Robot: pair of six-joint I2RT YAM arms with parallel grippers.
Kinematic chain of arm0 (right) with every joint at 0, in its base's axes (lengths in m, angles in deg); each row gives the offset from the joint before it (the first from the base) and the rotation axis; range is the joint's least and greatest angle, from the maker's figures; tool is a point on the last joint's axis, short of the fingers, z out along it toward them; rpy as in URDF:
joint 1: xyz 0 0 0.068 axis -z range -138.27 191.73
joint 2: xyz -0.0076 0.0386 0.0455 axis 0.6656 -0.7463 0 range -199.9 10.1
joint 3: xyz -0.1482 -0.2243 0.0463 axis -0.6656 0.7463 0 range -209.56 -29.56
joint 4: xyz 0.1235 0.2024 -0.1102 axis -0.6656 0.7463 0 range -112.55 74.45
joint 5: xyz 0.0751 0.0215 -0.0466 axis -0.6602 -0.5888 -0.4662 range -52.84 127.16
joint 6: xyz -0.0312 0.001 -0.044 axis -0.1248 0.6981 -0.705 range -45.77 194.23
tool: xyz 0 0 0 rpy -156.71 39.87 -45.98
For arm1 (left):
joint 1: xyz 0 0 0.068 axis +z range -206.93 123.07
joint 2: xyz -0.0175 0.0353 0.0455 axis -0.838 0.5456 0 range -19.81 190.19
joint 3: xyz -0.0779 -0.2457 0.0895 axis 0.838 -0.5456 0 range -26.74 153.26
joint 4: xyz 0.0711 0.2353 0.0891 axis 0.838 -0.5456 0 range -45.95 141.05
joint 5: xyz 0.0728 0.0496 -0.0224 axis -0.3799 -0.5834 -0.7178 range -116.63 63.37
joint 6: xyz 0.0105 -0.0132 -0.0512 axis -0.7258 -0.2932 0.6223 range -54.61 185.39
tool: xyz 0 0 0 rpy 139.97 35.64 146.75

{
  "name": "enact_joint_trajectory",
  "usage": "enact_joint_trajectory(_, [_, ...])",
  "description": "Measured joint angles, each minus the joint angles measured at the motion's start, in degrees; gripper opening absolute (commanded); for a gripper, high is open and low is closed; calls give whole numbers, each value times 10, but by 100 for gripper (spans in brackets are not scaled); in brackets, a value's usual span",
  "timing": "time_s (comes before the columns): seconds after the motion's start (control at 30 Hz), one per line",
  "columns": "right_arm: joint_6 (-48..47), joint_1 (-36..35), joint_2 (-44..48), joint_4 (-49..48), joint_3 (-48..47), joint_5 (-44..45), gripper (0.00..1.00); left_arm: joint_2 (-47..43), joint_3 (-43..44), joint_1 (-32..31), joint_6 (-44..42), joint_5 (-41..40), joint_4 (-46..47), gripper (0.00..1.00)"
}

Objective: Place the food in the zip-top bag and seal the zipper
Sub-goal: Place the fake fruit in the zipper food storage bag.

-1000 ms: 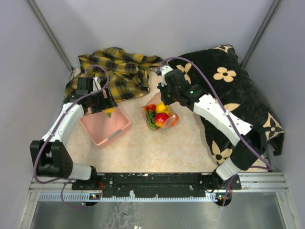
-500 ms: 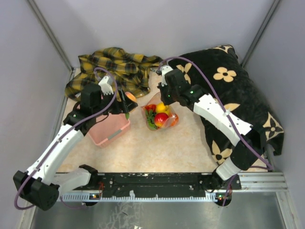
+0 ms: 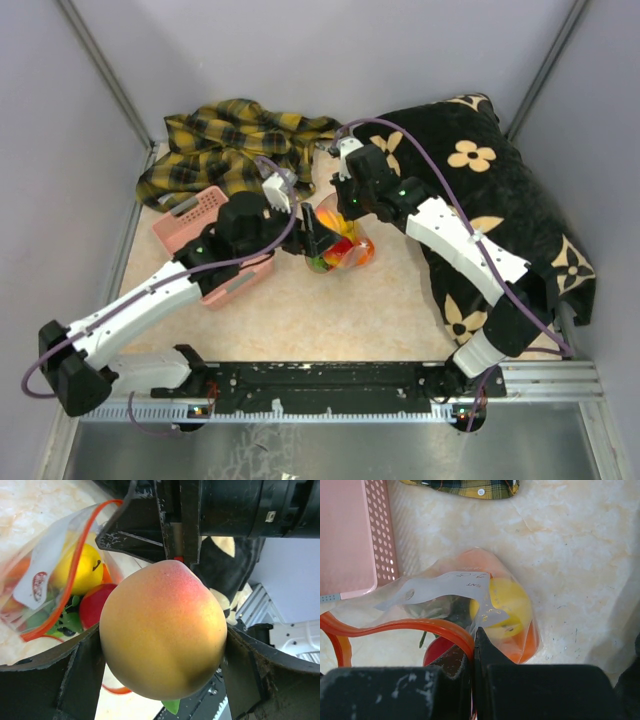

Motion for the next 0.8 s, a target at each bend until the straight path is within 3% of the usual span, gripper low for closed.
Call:
enact_joint_trajectory(0.4, [0,0,0,5,-1,0,0,102,17,-54,-66,-175,17,73])
enact_joint_trajectory(0.8, [0,0,0,5,-1,0,0,134,34,-56,-101,-272,17,99])
